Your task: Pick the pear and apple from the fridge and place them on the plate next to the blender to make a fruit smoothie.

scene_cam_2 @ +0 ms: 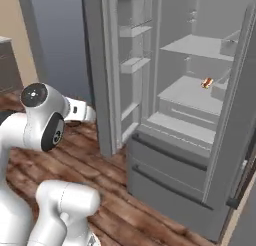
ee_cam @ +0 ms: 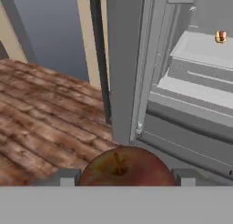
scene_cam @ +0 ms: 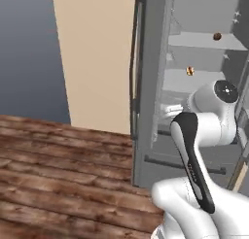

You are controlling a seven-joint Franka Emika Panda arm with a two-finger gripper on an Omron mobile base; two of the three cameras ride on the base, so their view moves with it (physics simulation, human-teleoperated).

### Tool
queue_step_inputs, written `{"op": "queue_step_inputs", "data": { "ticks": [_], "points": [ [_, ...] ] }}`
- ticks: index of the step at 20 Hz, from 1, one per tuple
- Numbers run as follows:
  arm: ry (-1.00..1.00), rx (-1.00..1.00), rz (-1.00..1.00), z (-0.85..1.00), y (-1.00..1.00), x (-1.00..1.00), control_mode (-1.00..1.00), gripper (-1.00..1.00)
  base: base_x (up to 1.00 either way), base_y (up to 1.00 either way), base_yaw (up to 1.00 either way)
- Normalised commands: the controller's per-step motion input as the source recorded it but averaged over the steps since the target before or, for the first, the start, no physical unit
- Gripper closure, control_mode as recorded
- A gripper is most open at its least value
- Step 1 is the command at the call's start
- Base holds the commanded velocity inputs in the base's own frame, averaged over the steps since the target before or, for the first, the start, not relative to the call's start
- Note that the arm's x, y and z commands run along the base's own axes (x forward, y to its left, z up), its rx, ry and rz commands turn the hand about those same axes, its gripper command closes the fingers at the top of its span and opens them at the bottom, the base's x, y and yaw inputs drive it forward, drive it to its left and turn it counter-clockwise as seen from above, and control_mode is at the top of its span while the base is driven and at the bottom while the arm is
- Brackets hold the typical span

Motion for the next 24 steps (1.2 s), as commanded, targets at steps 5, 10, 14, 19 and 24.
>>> {"op": "queue_step_inputs", "data": {
  "ticks": [5, 10, 14, 19, 24],
  "points": [
    [0.0, 0.0, 0.0, 0.0, 0.0, 0.0, 1.0, 1.0, -0.06, 0.0, 1.0],
    [0.0, 0.0, 0.0, 0.0, 0.0, 0.0, 1.0, 1.0, -0.01, 0.0, 1.0],
    [0.0, 0.0, 0.0, 0.0, 0.0, 0.0, 1.0, 1.0, 0.0, 0.0, 1.0],
    [0.0, 0.0, 0.0, 0.0, 0.0, 0.0, 1.0, 1.0, 0.08, 0.01, 0.92],
    [0.0, 0.0, 0.0, 0.0, 0.0, 0.0, 1.0, 1.0, 0.92, 0.78, 0.22]
  ]
}}
